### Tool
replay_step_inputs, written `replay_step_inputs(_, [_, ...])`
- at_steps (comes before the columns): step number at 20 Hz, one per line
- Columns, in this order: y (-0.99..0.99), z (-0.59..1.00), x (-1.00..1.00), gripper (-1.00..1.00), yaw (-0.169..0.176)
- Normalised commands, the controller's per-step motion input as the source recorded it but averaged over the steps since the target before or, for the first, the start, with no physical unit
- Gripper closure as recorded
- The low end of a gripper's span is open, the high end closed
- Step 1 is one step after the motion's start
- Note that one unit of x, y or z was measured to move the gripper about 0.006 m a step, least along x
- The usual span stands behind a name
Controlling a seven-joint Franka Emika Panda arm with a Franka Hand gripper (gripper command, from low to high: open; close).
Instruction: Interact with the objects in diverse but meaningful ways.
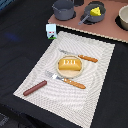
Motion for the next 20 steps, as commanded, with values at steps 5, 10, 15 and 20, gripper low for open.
replay_step_inputs(5, [-0.71,0.01,0.2,-1.0,-0.008])
replay_step_inputs(10, [-0.13,0.0,0.23,-1.0,-0.001])
replay_step_inputs(15, [0.1,0.0,0.41,-1.0,0.007])
replay_step_inputs(20, [0.24,0.0,0.63,-1.0,0.007])
